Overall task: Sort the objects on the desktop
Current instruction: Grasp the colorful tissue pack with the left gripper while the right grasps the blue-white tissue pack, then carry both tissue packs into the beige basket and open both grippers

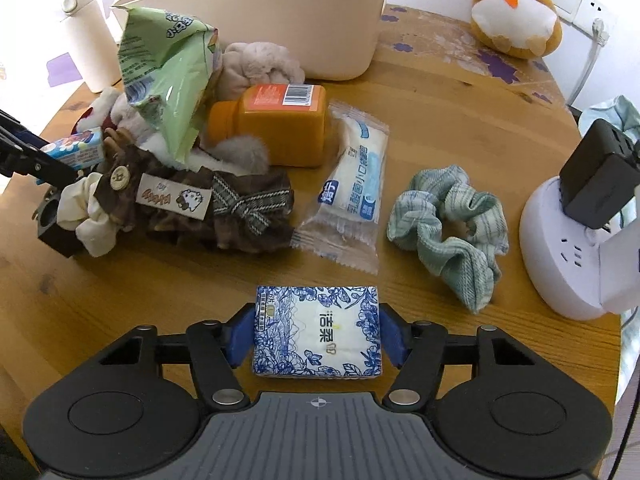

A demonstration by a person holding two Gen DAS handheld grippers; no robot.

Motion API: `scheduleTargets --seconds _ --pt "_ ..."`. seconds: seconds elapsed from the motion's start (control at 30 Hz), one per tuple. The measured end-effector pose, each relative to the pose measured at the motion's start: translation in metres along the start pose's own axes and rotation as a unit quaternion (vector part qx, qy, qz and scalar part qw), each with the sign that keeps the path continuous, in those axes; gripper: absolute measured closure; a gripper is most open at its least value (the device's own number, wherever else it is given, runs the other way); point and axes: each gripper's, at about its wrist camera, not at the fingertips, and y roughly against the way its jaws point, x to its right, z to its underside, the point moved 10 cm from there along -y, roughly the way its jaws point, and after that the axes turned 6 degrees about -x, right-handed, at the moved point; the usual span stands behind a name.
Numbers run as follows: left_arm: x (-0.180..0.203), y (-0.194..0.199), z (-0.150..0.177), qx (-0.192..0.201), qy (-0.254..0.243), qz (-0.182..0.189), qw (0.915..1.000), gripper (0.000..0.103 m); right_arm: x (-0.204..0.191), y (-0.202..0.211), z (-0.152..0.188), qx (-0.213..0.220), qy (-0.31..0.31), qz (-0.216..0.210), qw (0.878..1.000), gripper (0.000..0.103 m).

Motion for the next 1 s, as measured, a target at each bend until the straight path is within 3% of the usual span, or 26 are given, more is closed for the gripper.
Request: scheduleTargets --seconds 0.7,1.0 --pt "-0.003 0.018 -0.006 0.032 0.009 -0.015 0.9993 0.054 0.013 0.032 -0.006 0.035 -0.018 -0.001 0.999 0.043" --pt "-0.011 0.04 -0.005 0.054 0.018 -0.017 0.9982 0.055 0.026 0.06 -0.029 0.067 -0.022 -0.005 0.997 0.043"
